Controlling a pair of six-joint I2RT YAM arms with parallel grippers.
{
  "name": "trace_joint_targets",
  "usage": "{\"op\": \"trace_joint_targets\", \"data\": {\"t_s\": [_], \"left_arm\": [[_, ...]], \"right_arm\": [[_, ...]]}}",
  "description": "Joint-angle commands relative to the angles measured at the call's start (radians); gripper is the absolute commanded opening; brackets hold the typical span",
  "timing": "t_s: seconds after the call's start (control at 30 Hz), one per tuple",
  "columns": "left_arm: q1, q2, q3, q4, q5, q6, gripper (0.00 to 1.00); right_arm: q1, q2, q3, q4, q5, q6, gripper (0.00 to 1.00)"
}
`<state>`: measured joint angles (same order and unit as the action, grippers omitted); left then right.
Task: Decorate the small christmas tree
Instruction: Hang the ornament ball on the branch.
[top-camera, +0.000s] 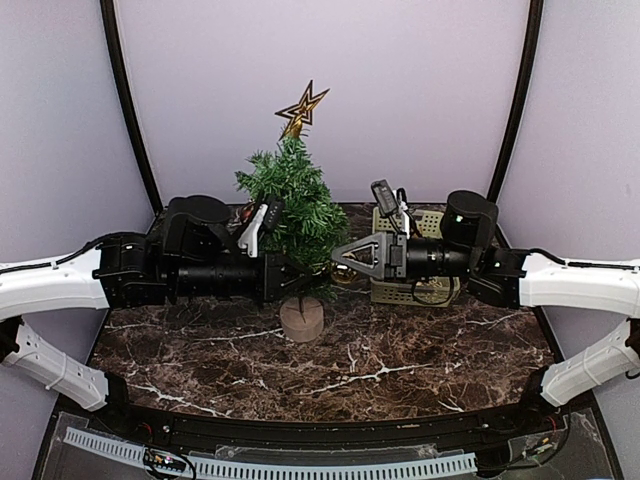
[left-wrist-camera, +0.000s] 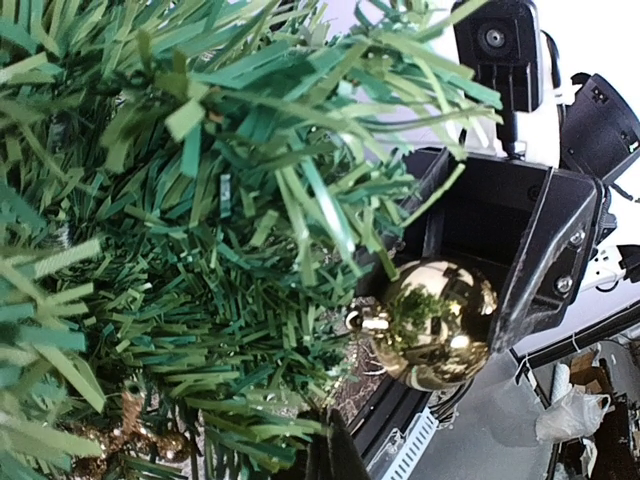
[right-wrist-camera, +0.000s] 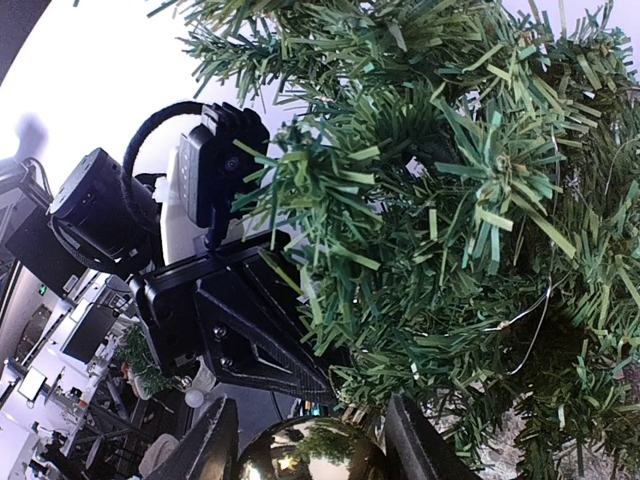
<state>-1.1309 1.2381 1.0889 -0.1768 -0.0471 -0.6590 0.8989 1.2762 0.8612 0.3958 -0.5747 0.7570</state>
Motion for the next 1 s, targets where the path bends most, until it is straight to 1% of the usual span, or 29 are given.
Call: {"op": "trace_joint_targets", "data": {"t_s": [0.0,0.6,0.73,0.97], "left_arm": [[-0.001,-0.016,-0.014,0.031,-0.022,0.001,0.01],[-0.001,0.023,0.006,0.001,-0.033,0.006,0.0],[0.0,0.026,0.005,-0.006,-0.054,0.005,0.0],[0.009,0.013,-0.013,0.026,-0.079,-0.013,0.0]], "right_arm": [[0.006,-0.01,-0.017,0.018,0.01,-0.012,0.36],[0.006,0.012,-0.027,0.005,0.031,-0.023,0.35],[0.006,0.013,-0.029,0.004,0.04,-0.025,0.35],[0.006,0.027,-0.031,0.039,0.05,-0.004,0.35]]}}
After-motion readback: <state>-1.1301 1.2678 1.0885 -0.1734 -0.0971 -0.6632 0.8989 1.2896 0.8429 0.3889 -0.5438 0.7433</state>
